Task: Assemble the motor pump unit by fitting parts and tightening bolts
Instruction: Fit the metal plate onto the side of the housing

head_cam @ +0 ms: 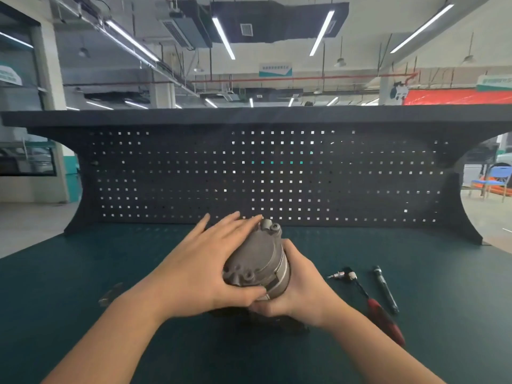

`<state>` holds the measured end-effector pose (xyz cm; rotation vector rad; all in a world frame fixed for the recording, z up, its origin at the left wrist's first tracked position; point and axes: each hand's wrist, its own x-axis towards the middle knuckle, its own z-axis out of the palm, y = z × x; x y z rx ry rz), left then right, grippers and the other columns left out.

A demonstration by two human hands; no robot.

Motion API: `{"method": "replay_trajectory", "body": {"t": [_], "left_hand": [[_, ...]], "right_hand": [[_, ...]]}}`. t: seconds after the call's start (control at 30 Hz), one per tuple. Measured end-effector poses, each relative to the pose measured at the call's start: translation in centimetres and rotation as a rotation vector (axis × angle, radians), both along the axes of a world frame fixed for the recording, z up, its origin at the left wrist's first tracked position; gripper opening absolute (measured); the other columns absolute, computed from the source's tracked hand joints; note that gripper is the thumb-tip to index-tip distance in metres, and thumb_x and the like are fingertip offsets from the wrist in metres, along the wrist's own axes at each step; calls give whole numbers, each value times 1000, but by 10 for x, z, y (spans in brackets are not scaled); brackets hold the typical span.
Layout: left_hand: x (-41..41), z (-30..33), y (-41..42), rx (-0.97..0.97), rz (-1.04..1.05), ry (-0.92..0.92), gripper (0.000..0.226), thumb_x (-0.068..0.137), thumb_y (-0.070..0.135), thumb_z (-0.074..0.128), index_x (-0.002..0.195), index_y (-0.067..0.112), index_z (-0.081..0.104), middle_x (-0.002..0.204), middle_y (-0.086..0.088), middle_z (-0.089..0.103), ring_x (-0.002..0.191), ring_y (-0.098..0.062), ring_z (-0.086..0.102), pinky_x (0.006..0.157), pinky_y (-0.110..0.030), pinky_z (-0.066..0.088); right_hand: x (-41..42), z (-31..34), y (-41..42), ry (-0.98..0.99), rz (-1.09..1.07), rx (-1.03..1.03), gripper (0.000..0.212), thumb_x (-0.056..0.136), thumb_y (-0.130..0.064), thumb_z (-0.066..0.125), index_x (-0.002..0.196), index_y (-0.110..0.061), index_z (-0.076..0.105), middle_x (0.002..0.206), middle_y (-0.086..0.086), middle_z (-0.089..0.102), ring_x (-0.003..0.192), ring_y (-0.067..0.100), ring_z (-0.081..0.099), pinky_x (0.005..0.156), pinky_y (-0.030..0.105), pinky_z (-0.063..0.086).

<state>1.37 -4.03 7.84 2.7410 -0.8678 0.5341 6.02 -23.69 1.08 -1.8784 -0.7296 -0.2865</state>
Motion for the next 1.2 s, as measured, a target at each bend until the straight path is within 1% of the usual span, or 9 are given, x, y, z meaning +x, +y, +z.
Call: {"method": "replay_trajectory", "body": {"t": [0.07,0.2,0.3,0.37,0.47,0.57,1.0,1.13,1.2], "left_hand": [[-8,-13,5,22,24,32,105,65,87,42,139,53,-25,137,49,-28,132,17,-32,116,-28,-18],[-21,-47,9,-108,104,81,108,53,102,21,131,56,-38,140,31,-46,131,3,-44,115,-44,-20],[-21,-62,7,-278,128,128,97,52,100,28,124,70,-29,140,33,-44,133,4,-41,117,-47,-12],[-16,-68,6,-326,106,86,83,56,92,36,125,72,-6,145,39,-27,138,5,-31,120,-48,-2],[-9,-78,7,-455,34,-7,68,60,80,49,120,55,29,144,41,2,144,6,-11,119,-45,13],[0,-95,12,-580,-49,-38,63,64,69,59,119,43,42,147,31,19,145,5,-4,118,-39,16],[12,-126,31,-423,-80,23,65,70,69,49,125,40,29,151,29,-4,144,2,-20,115,-30,12],[17,-131,35,-427,-39,124,63,74,75,36,126,41,27,148,33,-5,140,13,-14,119,-26,8],[19,-132,36,-439,-34,162,68,74,78,36,130,41,25,147,34,-3,139,16,-9,118,-18,9]], "right_hand": [[-9,-4,3,-67,-65,-71,76,42,-45,84,106,-47,44,109,-23,60,104,-2,58,82,14,45],[-27,-18,14,-325,-280,-365,85,41,-62,66,118,-37,40,107,-29,36,105,4,41,92,25,38],[-32,-25,20,-424,-389,-437,89,44,-66,61,122,-25,47,102,-17,38,99,11,41,90,34,40],[-33,-27,21,-463,-429,-450,89,45,-68,61,120,-22,51,101,-15,41,96,14,44,88,36,43],[-32,-29,22,-544,-501,-464,87,45,-73,61,115,-21,53,98,-11,49,89,16,50,80,36,47],[-28,-36,25,-649,-555,-512,85,47,-78,54,113,-23,48,92,-7,53,81,19,54,73,34,49],[-18,-55,29,-767,-603,-680,90,52,-89,50,106,-17,56,89,-1,57,77,24,54,75,39,35],[-21,-53,30,-745,-609,-826,93,46,-95,44,97,-21,66,82,-5,57,74,21,57,76,39,37],[-25,-45,31,-704,-589,-740,82,53,-94,42,91,-25,67,79,-10,57,75,17,58,78,38,39]]}}
